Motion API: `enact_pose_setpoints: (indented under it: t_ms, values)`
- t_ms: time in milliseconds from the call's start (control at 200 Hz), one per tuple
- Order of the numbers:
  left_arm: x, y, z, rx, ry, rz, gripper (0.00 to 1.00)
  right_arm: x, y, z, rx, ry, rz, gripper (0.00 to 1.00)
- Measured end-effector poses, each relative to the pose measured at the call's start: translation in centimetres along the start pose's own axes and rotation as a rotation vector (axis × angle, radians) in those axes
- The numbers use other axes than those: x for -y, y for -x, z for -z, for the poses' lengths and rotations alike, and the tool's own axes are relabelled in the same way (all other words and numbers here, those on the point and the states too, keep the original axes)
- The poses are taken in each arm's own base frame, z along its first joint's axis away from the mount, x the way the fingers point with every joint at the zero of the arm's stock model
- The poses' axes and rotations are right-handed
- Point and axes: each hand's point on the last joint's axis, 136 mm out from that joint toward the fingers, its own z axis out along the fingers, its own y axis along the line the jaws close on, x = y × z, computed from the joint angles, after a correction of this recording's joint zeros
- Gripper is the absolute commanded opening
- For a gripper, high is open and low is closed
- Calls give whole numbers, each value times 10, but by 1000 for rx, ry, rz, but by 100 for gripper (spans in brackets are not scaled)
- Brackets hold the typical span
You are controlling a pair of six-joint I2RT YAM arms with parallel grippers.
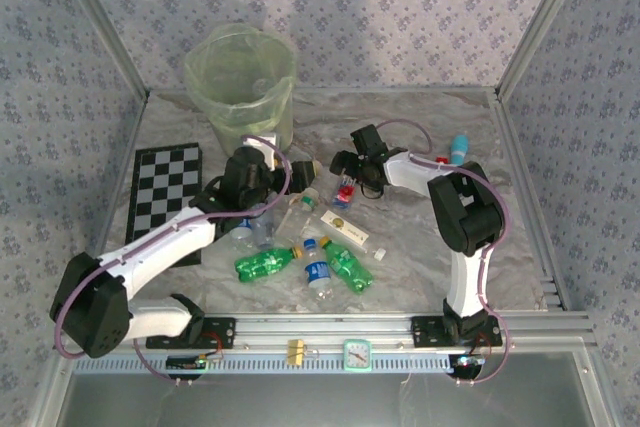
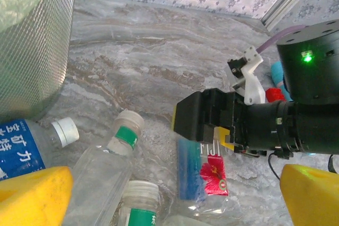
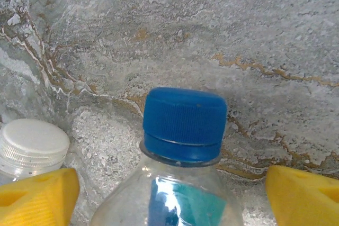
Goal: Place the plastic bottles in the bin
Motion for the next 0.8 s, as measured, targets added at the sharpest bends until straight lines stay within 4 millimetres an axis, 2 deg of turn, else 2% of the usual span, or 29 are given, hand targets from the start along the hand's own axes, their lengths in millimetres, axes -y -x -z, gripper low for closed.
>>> enact_pose_setpoints:
  t_ms: [175, 545, 800]
  values:
    - [-4, -7, -6, -22, 16, 10, 100, 0, 1, -1, 7, -1, -2, 74]
    - [-5, -8, -7, -28, 20, 24, 100, 2, 2, -2, 21, 70, -36, 53]
    - [3, -3, -12, -36, -4, 34, 100, -1, -2, 10, 13, 156, -51, 49]
